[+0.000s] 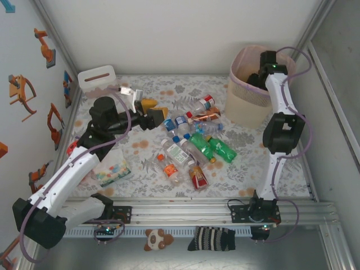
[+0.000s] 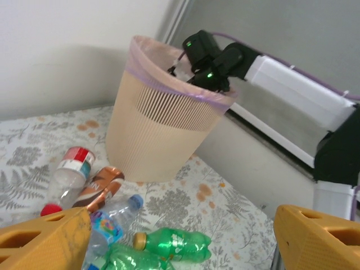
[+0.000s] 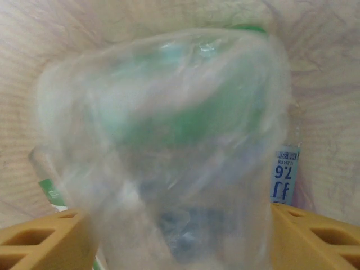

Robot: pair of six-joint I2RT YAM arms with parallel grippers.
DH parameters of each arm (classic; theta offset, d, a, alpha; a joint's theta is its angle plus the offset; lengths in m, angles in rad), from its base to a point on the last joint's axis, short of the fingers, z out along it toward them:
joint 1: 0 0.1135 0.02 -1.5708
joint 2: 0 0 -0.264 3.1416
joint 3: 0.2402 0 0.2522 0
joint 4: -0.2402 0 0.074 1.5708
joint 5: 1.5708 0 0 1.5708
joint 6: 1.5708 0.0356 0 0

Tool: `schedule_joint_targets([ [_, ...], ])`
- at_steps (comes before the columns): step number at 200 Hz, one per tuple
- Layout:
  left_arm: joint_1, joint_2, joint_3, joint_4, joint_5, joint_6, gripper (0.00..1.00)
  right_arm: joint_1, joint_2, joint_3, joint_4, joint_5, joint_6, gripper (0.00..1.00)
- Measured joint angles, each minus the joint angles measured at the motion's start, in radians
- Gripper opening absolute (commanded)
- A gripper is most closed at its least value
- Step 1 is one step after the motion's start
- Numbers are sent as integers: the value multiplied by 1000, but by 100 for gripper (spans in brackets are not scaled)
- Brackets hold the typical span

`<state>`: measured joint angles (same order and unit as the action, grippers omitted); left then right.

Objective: Put the plastic bottles in the bin

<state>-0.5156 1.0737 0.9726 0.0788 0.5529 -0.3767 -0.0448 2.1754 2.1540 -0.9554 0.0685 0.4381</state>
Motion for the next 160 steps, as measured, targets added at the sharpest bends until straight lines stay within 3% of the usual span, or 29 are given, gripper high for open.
schedule_joint_targets([
  [92, 0, 82, 48, -205, -193, -38, 83, -2, -152, 52, -47, 13, -11, 83],
  [160, 0, 301, 216, -468, -304, -13, 81, -2, -328, 65, -56, 28, -32, 81],
])
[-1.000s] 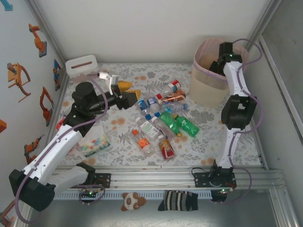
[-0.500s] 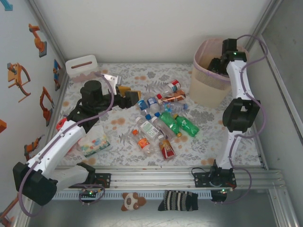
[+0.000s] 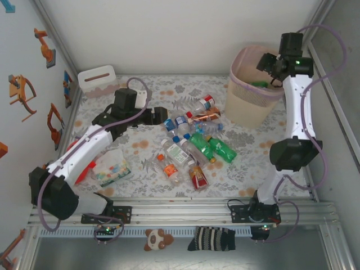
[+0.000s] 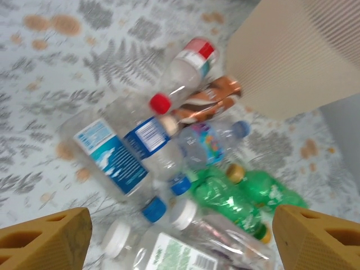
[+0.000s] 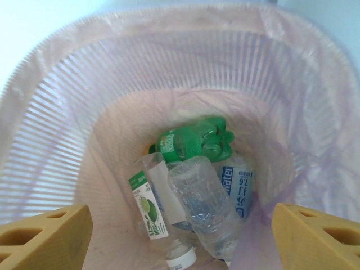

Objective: Put the plastic bottles in the bin

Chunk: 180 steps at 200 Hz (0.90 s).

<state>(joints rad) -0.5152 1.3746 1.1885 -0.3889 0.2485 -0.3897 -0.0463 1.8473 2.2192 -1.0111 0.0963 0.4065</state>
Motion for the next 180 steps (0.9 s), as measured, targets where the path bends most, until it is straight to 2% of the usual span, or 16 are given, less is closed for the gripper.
schedule_joint_targets([
  [32, 0, 134, 118, -101, -95, -41, 79, 0, -77, -1, -3, 2, -3, 81],
  [83, 0, 336, 230, -193, -238, -237, 78, 0, -245, -122, 15, 3, -3, 81],
  [130, -2, 519, 365, -211, -250, -364, 78, 0, -327, -224, 49, 2, -3, 81],
  [180, -1, 661, 466, -214, -249, -456, 78, 0, -330, -236, 58, 2, -3, 80],
])
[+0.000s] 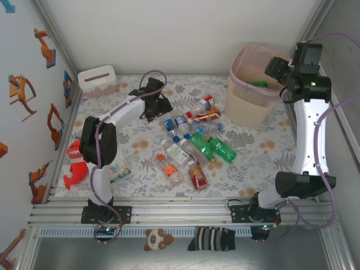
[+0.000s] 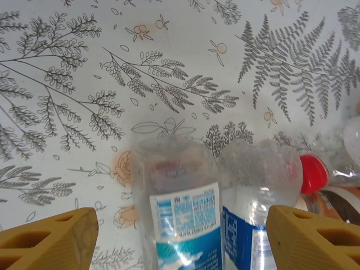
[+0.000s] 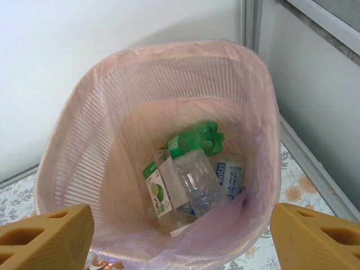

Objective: Put the plastic bottles in the bin

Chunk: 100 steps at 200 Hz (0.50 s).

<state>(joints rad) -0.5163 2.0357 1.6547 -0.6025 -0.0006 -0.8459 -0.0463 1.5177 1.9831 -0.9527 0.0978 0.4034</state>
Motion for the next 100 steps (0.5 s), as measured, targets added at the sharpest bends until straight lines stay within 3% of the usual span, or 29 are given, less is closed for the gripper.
schedule_joint_targets([
  [100, 0, 130, 38, 1, 28, -36, 69, 0, -21, -21, 16, -3, 1, 79],
])
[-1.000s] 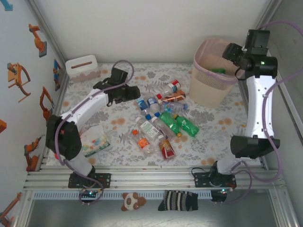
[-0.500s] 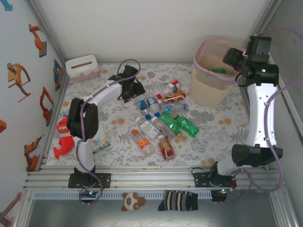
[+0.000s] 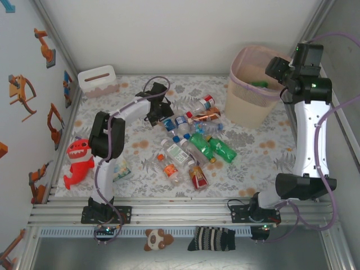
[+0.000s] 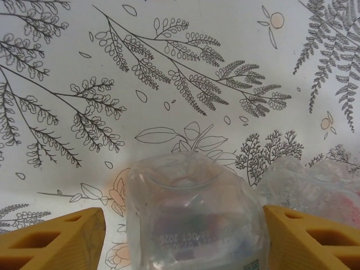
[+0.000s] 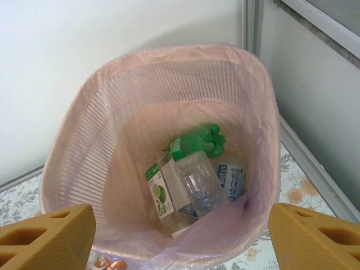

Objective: Put the plastic bottles in the bin

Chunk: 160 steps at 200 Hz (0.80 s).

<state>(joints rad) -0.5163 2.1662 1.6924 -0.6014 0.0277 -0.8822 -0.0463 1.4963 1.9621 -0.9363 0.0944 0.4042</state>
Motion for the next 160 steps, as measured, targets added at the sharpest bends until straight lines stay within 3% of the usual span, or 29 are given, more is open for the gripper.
schedule_joint_targets([
  [44, 0, 4, 0, 4, 10, -11, 61, 0, -18, -35, 18, 0, 0, 79],
  [117, 1, 33, 0, 18, 11, -26, 63, 0, -24, -45, 29, 0, -1, 78],
  [160, 1, 44, 1, 21, 13, -32, 57, 0, -33, -50, 29, 0, -1, 77],
])
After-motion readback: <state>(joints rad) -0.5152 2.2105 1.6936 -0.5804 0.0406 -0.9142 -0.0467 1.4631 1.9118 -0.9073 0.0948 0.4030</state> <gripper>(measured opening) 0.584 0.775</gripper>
